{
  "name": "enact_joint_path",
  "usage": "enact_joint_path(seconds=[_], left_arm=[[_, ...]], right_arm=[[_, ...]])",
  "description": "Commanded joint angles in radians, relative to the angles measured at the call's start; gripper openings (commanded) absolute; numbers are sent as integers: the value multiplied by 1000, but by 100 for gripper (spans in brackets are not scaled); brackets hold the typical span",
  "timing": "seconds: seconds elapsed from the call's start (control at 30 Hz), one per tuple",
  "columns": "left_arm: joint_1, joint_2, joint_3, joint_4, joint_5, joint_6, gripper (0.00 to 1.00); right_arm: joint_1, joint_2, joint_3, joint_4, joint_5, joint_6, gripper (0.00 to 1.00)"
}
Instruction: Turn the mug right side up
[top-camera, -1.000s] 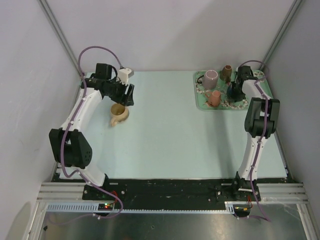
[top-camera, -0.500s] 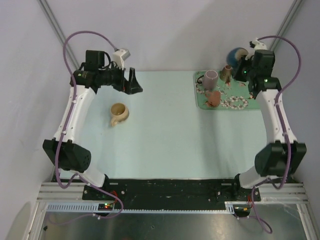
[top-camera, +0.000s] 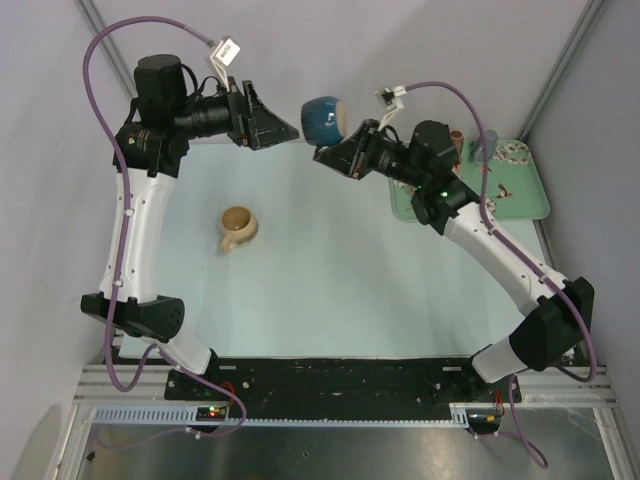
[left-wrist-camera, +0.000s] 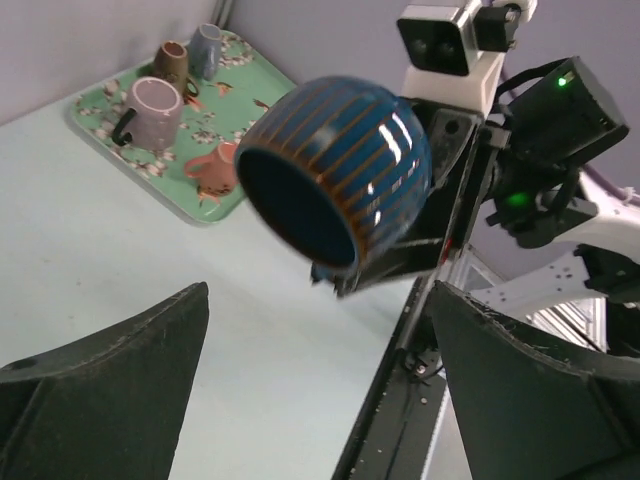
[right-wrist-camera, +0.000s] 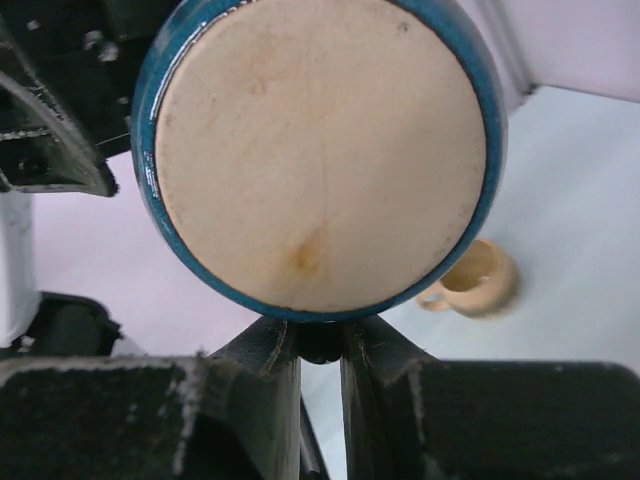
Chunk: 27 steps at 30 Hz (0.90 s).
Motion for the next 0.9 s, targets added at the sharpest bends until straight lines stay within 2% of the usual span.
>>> enact_joint_path(seconds=[0.0,0.1,0.27,0.37,0.43,0.5,0.53,0.57,0.6,0.67,0.73,0.77,0.8,0.83,0.87], left_arm=[[-12,-37,20,58,58,-107,94],[-16,-44,22,73,55,-123,88],[-17,-52,22,110,82,-164,68],[-18,-54,-9,151,109,-221,62],[-19,-55,-37,192,124,-264,53],[-19,-57,-65,224,133,-294,37],[-19,-58,-77,233,135,-302,24],[-18,-61,-97,239,135,-305,16],[-17,-61,-115,241,137,-303,9],[-15,-61,-170,244,130,-296,2],[-12,-61,-229,246,99,-279,1],[-12,-64,-257,246,69,-264,1],[-12,-69,-293,245,39,-229,0],[-14,-76,-321,245,-6,-197,0],[-16,-85,-355,242,-50,-148,0]], right_arm=[[73,47,127,224,-41,89,0],[104,89,165,218,-49,103,0],[122,136,190,246,-77,157,0],[146,174,219,224,-92,158,0],[159,204,231,224,-108,172,0],[166,225,224,245,-117,196,0],[167,233,219,254,-121,207,0],[167,238,210,260,-123,212,0],[167,241,203,264,-127,215,0],[163,247,194,263,-143,220,0],[153,256,182,260,-165,233,17],[145,256,165,259,-170,239,34],[133,246,147,254,-168,247,57],[122,234,112,244,-154,252,75],[105,213,64,235,-140,250,87]])
